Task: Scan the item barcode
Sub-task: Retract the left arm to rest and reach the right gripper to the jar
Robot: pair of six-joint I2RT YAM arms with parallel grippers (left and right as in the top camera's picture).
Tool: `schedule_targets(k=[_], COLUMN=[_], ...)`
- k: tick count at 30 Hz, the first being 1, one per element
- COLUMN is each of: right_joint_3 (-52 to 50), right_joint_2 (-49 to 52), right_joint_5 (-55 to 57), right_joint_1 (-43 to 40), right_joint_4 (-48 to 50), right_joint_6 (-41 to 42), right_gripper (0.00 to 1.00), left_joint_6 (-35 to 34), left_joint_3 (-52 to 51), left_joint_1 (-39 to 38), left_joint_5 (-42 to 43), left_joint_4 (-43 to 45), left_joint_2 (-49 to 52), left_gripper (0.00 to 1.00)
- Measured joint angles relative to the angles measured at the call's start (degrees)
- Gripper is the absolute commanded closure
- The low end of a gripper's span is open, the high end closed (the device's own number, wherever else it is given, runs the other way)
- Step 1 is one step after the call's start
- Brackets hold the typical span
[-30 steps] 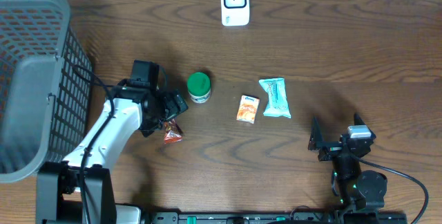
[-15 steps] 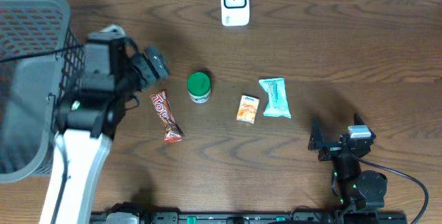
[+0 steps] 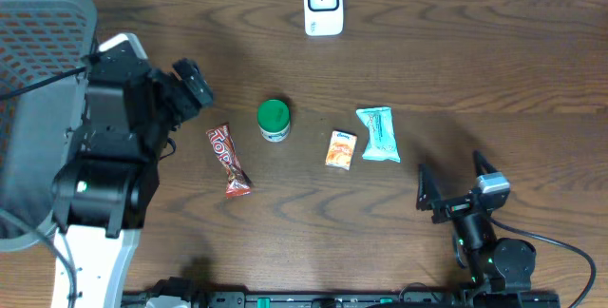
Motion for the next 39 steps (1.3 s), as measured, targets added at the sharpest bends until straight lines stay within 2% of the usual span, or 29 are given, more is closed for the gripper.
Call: schedule_targets(k=[6,11,15,18,22,26,30,36,38,39], right_joint_3=[6.23,20.98,32.13,38.56,48.02,57.11,66.97,72.85,72.81,72.83], right_joint_2=[1.18,7.89,19.61,30.08,46.71,61.35,73.42,83.23,85.5,86.71], right_joint_5=[-8.57,-12.17,-13.92,-13.81,-9.42,-5.95,-6.88,-14.03,-15.19,-15.74], right_joint_1=[0.0,0.02,1.31,4.37,12.55,22.58,30.16,34.51,35.12,35.36], right_joint_4=[-10.01,-24.55,-35.78,-41.62,-46.69,-47.52,-45.79,-33.05,-28.68,-24.98], right_joint_6=[7.82,10.14,11.23,11.82,13.94,15.87,16.85,17.73,19.1,20.15], right_gripper=[0.01,0.01,0.01,0.01,0.01,0.01,0.01,0.01,0.07,0.01], left_joint_6=[0.52,2.78,3.67,4.96,10.58,16.0,18.34,19.47,19.5,19.52], left_joint_3=[-0.04,0.02,0.04,0.04,0.04,0.02,0.02,0.02,0.02,0.02], left_joint_1=[0.0,0.0,0.0,0.0,0.0,0.0,0.0,0.0,0.0,0.0], left_joint_5=[-3.91,-9.86,-13.11,-14.08,-14.84,-15.02,-15.69,-17.62,-17.86,-17.97], left_joint_4=[12.44,22.18,27.78,28.48,27.93,25.11,22.69,22.77,22.73,22.69], left_joint_2=[-9.33,-16.15,-17.88,-17.9,-17.7,-18.34,-20.35,-24.15,-25.11,-25.49], left_gripper=[0.02,0.02,0.02,0.02,0.02,0.02,0.02,0.02,0.02,0.02])
